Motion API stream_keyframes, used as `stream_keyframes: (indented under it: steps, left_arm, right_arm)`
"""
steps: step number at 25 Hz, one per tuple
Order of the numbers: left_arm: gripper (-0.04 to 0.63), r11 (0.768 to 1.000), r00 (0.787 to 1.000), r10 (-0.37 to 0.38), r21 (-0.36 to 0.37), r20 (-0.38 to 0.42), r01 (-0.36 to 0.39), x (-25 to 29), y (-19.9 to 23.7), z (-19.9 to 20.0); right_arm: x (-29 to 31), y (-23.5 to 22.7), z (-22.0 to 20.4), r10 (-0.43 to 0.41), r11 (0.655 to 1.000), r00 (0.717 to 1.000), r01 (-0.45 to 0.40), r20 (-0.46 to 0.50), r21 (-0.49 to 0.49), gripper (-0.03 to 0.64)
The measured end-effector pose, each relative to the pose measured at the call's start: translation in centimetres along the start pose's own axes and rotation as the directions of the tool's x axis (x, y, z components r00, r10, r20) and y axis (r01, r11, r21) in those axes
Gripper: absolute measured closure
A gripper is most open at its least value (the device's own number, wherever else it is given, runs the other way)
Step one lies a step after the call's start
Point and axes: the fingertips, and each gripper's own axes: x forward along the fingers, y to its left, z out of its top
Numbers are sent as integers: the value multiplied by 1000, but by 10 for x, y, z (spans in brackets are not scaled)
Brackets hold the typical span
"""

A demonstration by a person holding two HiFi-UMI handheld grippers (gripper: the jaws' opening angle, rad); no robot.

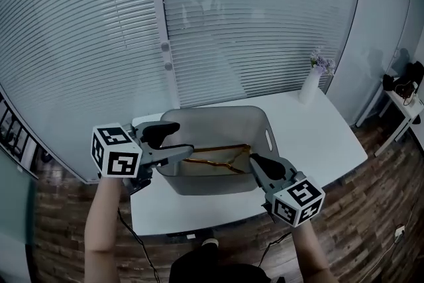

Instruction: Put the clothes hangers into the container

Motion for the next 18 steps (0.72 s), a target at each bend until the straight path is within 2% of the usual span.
stream_keyframes:
  steps: [4,7,14,18]
  left_arm:
    - [276,998,992,29,-61,127,-21,-20,-18,-2]
    - [276,994,980,72,-89,187,-56,-32,-31,-11]
    - [308,985,964,155,-111,216,-133,-43,-62,-48]
    - [355,966,938,243,-148,246,-211,-50,-77,-65]
  right_arm:
    - [-9,9,0,5,1000,1000,-5,12,2,589]
    - [-16,17,-2,12,1000,1000,-12,17,5,589]
    - [-42,38,-22,-10,1000,1000,10,3,-6,589]
    - [-62,49,-35,-19,1000,1000,19,-14,-1,589]
